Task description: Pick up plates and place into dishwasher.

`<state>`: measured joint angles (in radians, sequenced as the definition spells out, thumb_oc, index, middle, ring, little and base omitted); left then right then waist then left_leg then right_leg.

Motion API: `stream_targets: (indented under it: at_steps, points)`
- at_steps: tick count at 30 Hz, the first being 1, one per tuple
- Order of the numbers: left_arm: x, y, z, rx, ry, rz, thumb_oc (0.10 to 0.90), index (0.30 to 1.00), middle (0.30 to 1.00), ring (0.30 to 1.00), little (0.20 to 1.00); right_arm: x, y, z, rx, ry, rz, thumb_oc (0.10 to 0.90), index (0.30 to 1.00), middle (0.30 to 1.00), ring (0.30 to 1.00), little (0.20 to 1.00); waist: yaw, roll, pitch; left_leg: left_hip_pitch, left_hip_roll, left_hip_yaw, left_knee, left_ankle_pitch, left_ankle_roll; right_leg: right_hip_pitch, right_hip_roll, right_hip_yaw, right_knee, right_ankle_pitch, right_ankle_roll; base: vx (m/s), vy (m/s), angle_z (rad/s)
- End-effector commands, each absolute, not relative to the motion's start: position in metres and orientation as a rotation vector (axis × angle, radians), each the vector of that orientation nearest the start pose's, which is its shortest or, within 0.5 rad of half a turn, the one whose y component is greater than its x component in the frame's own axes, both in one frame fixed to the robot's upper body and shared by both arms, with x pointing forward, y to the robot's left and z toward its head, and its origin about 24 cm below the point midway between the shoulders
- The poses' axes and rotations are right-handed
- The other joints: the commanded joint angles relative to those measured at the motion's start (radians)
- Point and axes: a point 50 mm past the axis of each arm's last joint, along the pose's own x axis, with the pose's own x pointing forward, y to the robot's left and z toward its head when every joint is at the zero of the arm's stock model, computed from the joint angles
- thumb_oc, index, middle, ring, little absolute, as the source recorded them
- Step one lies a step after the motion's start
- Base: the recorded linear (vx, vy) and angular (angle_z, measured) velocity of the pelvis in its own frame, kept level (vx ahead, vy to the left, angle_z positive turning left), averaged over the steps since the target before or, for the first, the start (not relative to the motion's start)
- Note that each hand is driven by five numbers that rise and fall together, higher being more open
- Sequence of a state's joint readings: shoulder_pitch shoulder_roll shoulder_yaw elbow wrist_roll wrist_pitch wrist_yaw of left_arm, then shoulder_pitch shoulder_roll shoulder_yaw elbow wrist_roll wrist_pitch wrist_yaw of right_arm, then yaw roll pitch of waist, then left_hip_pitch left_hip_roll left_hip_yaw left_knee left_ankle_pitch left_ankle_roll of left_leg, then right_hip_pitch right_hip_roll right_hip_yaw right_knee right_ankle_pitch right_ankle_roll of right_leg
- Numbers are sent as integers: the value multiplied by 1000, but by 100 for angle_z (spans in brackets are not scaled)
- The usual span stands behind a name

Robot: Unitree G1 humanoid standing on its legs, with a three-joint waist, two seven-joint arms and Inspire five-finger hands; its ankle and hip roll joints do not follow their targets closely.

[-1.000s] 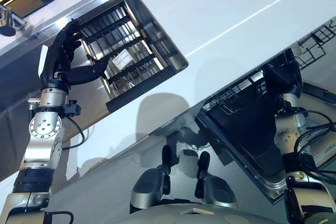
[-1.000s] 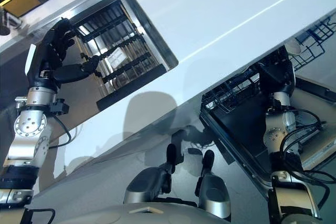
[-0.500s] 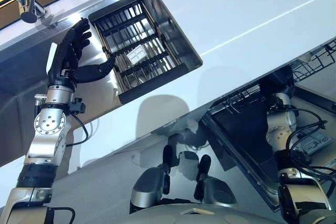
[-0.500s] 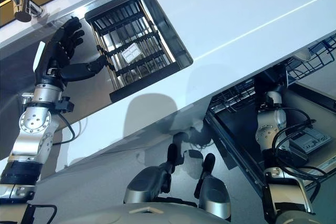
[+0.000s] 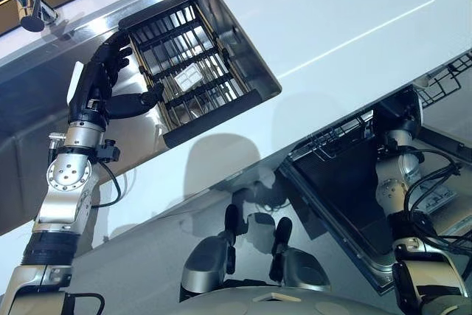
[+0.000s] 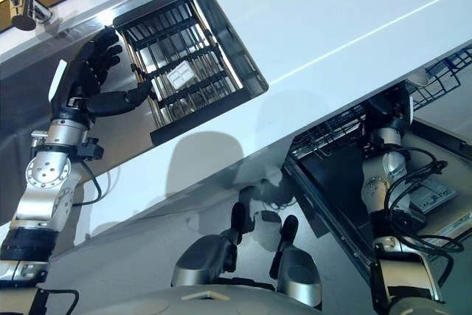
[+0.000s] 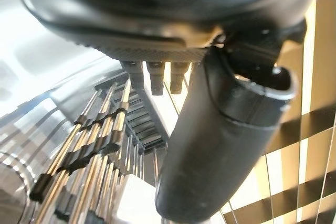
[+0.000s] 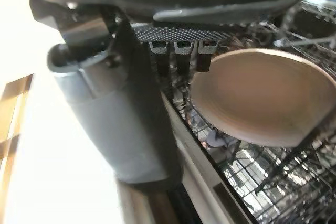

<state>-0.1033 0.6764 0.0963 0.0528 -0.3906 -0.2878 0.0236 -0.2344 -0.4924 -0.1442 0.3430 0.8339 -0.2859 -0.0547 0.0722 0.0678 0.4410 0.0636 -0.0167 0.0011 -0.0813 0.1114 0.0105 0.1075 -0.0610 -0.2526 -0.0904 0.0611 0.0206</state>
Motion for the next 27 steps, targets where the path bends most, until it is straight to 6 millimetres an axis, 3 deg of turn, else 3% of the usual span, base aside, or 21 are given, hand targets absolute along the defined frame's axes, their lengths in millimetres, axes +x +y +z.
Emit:
stream_targets:
  at_steps: [1, 4, 6, 14, 27]
  points:
    - [241, 298, 188, 356, -638, 155, 800, 900, 900, 900, 900, 260, -322, 135, 260, -528, -344, 800, 900, 900, 900, 900, -51, -19, -89, -22, -32, 54, 78, -123, 16, -73, 12, 35, 150, -95, 32, -51, 3, -7]
    - [231, 304, 186, 352, -647, 194, 800, 900, 900, 900, 900, 246, -326, 116, 239, -475, -366, 800, 900, 900, 900, 900, -70, -22, -79, -28, -31, 69, 77, -125, 18, -83, 14, 47, 142, -88, 39, -65, 7, -19]
    - [229, 306, 188, 352, -660, 214, 800, 900, 900, 900, 900, 242, -326, 105, 322, -462, -372, 800, 900, 900, 900, 900, -78, -23, -67, -37, -30, 81, 79, -126, 19, -93, 16, 54, 139, -85, 42, -89, -2, -21]
    - [237, 304, 197, 349, -680, 218, 800, 900, 900, 900, 900, 243, -338, 81, 352, -366, -477, 800, 900, 900, 900, 900, -77, -14, -54, -63, -30, 99, 95, -126, 11, -97, 14, 56, 130, -86, 43, -31, 1, -18]
    - [257, 298, 216, 362, -699, 192, 800, 900, 900, 900, 900, 262, -361, 74, 390, -271, -564, 800, 900, 900, 900, 900, -40, 9, -33, -104, -32, 79, 119, -120, -2, -107, 7, 27, 140, -95, 30, -1, -10, 2]
